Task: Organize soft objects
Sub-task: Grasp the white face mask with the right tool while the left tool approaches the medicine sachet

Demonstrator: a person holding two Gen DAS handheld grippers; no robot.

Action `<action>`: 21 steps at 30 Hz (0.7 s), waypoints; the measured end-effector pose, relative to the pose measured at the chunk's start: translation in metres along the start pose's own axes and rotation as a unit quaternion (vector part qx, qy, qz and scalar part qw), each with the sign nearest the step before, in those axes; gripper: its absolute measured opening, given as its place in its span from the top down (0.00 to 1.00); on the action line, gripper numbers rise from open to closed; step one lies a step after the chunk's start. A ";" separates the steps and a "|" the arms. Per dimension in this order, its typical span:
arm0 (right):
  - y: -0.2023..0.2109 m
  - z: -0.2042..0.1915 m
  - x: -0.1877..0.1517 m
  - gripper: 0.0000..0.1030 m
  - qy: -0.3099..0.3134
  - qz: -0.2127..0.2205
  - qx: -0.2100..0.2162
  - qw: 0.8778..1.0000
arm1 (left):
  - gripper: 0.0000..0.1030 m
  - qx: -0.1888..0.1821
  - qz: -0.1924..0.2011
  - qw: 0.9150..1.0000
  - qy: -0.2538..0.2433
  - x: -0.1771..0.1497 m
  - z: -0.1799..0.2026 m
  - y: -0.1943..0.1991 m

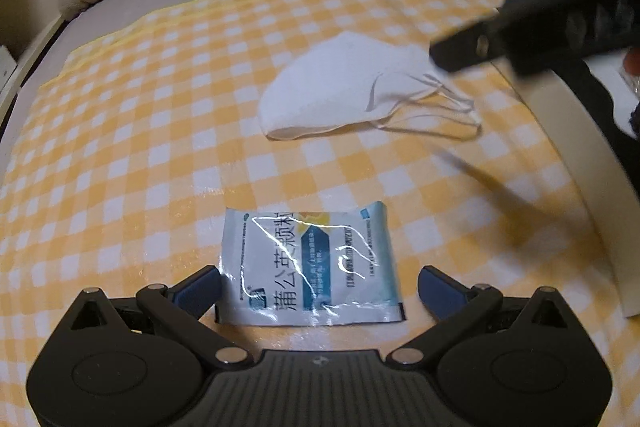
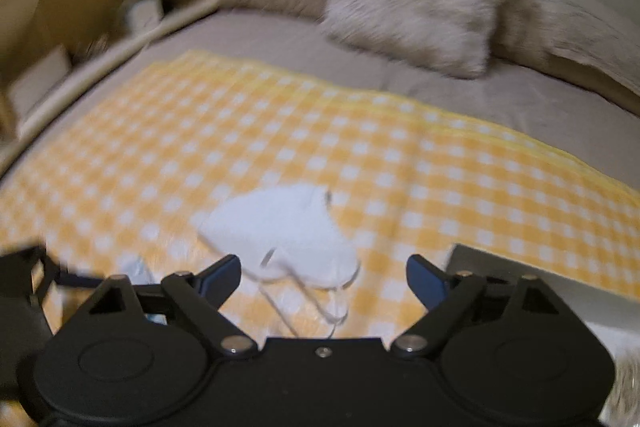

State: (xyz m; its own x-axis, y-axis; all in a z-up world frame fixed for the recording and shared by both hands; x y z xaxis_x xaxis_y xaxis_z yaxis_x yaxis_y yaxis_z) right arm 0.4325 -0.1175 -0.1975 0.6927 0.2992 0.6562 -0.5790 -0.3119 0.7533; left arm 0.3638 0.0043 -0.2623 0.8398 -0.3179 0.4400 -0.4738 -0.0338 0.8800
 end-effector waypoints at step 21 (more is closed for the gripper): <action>-0.037 -0.053 -0.055 0.99 0.178 -0.109 0.080 0.975 | 0.11 -0.025 -0.010 0.999 -0.026 -0.001 -0.003 -0.004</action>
Point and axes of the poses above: each gripper's, at about its wrist camera, not at the fingertips, and y roughly against the way its jaws point, z to its right, x to its top, the point moved 9 cm from there along -y, roughly the way its jaws point, and after that the axes turned 4 degrees about x, right-handed, at the moved point
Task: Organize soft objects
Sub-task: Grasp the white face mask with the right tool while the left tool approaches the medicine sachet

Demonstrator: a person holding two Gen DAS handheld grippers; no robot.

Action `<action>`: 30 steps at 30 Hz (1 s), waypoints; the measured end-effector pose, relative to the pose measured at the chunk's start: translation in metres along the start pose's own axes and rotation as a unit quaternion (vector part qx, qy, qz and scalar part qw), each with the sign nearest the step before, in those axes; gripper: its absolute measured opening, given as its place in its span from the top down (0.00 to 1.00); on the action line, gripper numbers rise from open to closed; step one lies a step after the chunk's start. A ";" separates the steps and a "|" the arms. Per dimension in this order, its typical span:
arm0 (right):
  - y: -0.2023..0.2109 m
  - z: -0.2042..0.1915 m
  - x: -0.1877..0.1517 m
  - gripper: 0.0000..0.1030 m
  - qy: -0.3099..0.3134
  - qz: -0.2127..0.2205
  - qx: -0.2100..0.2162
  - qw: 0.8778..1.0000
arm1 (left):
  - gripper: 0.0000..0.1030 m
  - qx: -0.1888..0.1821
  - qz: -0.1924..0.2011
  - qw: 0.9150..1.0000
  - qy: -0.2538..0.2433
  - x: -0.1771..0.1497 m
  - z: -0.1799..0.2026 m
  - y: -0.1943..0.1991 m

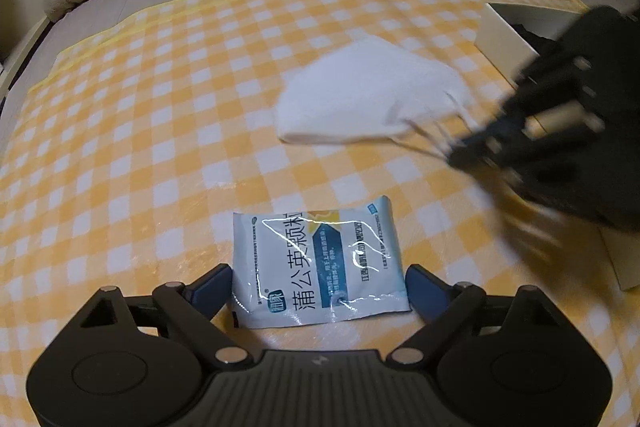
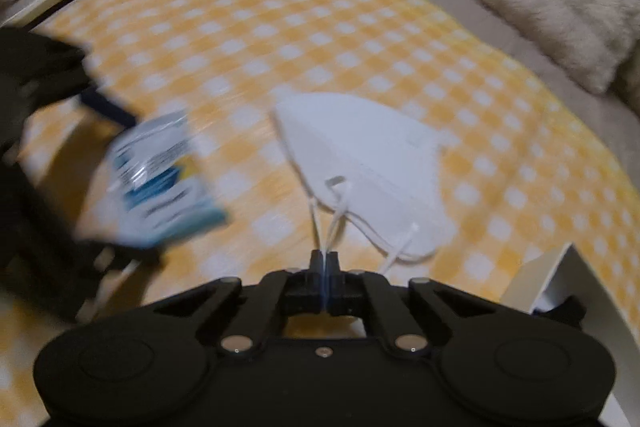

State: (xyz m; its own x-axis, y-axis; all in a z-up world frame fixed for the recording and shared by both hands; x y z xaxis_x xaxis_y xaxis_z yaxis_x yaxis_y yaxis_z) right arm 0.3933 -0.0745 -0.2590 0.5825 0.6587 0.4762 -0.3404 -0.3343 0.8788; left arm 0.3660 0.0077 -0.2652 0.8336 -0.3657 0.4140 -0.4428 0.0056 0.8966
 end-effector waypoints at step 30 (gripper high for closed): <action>-0.011 0.007 -0.003 0.02 -0.139 -0.021 -0.005 0.990 | 0.21 0.019 -0.003 1.000 0.009 -0.014 -0.026 0.010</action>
Point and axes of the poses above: each gripper's, at about its wrist camera, not at the fingertips, and y roughly against the way its jaws point, z to its right, x to its top, the point moved 9 cm from there along -y, roughly the way its jaws point, and after that the axes turned 4 degrees about x, right-handed, at the moved point
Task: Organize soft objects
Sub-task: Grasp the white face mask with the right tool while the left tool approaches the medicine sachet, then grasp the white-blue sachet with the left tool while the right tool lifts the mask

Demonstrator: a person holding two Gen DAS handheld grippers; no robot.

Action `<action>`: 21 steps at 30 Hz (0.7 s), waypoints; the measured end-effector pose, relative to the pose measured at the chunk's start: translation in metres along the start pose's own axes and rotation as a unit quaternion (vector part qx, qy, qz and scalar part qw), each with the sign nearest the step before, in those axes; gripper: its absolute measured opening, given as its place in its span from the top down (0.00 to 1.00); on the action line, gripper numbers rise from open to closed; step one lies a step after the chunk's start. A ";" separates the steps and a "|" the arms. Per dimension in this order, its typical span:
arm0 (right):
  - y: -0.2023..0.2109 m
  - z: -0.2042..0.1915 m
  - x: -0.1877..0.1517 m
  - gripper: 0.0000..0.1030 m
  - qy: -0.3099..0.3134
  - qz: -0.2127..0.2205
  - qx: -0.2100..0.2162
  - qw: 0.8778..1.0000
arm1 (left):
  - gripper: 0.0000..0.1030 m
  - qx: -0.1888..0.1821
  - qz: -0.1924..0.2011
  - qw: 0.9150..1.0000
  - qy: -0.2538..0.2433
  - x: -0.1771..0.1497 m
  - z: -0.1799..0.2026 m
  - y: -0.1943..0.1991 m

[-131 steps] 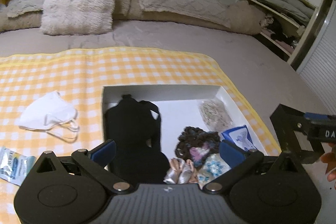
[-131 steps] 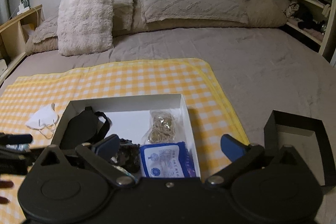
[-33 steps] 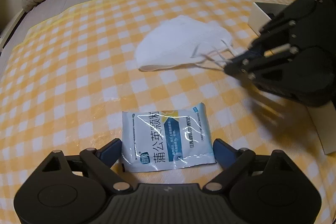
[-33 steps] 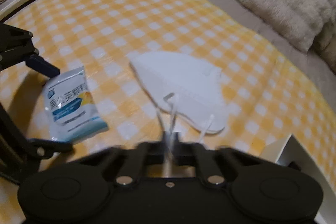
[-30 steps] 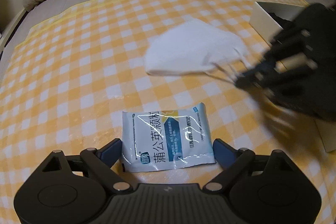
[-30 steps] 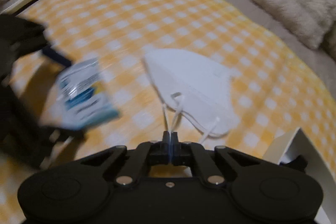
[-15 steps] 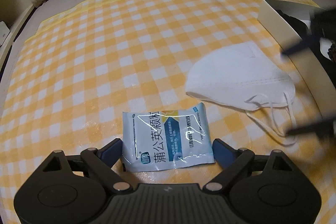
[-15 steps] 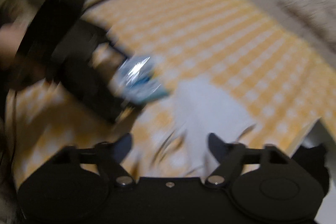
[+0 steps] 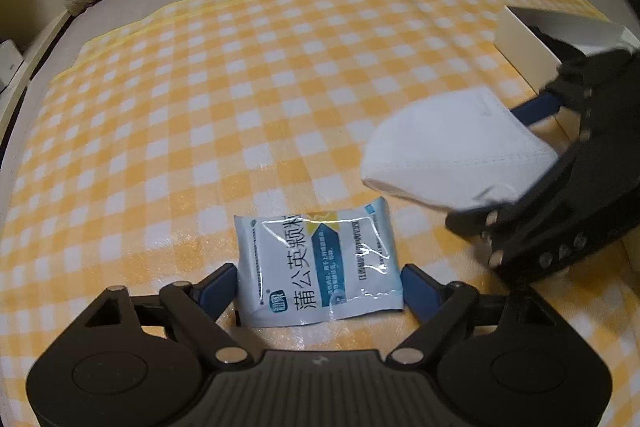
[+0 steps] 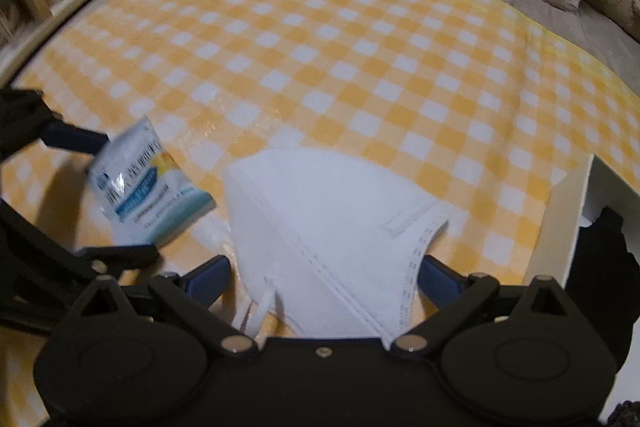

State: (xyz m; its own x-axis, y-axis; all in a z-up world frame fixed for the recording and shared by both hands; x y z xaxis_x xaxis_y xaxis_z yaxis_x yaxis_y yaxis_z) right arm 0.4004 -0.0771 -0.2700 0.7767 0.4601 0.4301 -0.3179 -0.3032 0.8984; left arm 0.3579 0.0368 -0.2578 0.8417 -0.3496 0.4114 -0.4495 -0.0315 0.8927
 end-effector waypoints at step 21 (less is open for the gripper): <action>0.016 -0.001 0.004 0.91 0.023 0.016 0.003 1.000 | 0.00 -0.015 0.001 0.990 0.140 -0.016 -0.065 0.025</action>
Point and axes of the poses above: each gripper's, at about its wrist camera, not at the fingertips, and y roughly against the way its jaws point, z to its right, x to its top, the point moved 9 cm from there along -y, roughly the way its jaws point, and after that the axes turned 4 degrees about x, right-handed, at the moved point
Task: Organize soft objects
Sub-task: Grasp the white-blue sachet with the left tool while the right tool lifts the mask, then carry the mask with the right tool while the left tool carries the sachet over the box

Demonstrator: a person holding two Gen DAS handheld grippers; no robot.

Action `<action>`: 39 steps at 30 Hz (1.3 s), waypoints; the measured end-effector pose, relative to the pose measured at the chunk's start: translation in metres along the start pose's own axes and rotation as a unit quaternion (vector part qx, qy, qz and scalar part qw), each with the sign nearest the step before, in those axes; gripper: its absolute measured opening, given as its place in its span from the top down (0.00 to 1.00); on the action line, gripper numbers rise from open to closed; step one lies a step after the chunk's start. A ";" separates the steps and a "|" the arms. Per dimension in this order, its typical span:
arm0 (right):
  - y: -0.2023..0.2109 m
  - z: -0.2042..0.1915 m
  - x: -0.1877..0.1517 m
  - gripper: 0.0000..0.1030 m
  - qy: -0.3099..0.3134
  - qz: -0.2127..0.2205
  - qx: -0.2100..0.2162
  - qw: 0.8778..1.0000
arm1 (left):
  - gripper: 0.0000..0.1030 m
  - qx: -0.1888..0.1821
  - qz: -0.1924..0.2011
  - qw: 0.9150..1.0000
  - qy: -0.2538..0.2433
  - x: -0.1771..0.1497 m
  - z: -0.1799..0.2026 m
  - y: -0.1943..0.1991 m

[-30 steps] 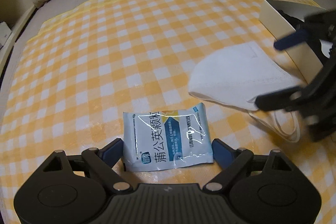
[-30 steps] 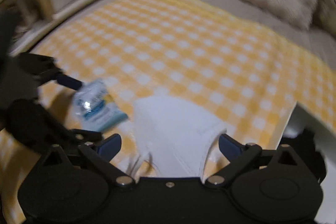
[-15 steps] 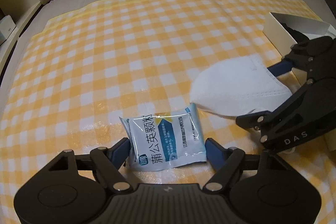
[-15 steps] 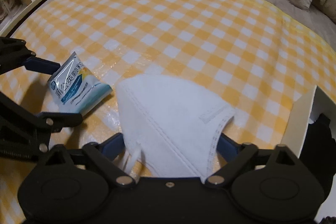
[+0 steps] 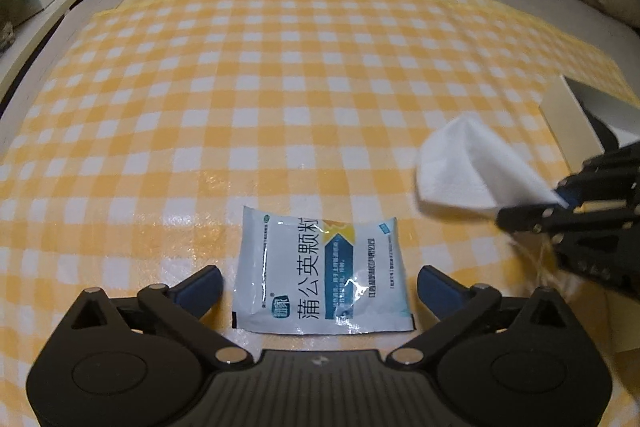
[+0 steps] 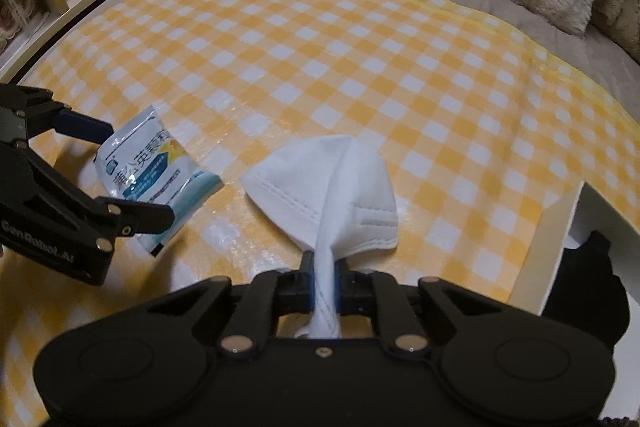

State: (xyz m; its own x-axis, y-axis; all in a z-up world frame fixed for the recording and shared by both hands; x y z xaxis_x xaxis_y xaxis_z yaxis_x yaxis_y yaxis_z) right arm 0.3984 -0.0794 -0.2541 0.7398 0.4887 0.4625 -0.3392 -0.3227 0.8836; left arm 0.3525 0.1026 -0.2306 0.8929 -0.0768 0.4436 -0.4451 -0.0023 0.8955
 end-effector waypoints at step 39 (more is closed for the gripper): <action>0.128 0.027 0.003 0.91 -0.059 0.139 -0.040 0.988 | 0.31 0.022 0.139 0.990 0.020 0.031 0.053 0.094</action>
State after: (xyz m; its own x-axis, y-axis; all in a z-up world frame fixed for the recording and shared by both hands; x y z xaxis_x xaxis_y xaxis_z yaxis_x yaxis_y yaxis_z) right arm 0.3724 -0.1410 -0.1414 0.6724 0.2907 0.6807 -0.5804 -0.3637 0.7286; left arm 0.3343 0.0471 -0.1344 0.7368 -0.0412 0.6748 -0.6760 -0.0295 0.7363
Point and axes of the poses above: each gripper's, at about its wrist camera, not at the fingertips, and y roughly against the way its jaws point, z to its right, x to its top, the point moved 9 cm from there along -y, roughly the way its jaws point, and after that the axes turned 4 degrees about x, right-handed, at the moved point
